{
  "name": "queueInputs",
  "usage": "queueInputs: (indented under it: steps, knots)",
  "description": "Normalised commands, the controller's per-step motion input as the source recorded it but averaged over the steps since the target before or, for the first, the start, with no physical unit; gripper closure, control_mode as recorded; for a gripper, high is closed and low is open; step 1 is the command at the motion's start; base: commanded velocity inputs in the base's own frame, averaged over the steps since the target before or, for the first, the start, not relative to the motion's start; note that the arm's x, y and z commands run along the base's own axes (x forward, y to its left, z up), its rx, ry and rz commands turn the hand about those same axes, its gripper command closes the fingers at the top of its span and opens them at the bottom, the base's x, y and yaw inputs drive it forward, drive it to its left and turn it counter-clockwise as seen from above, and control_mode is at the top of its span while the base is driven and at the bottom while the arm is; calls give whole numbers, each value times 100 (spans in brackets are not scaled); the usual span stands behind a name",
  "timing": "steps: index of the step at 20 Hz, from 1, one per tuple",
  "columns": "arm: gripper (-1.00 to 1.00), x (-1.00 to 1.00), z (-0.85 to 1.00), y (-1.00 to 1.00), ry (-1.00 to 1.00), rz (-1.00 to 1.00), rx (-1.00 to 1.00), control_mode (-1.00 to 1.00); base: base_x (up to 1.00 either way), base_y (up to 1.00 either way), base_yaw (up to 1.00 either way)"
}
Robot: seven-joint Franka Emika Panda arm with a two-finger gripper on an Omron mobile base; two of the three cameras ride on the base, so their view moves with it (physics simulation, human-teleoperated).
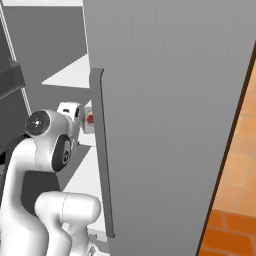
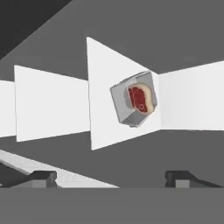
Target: Take the meat container that has the steak and place it on the second highest rack of the freezer. Then take the vegetable container that has the corn and carrot and place it on the highest rack of the freezer.
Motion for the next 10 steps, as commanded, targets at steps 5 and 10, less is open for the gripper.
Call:
queueInputs:
  steps: [5,10]
  knots:
    - [-100,-100,-6,-26,0,-30,0,-100,0,0,0]
    - [-100,-96,-58,-17,-8,-1,0,-100,0,0,0]
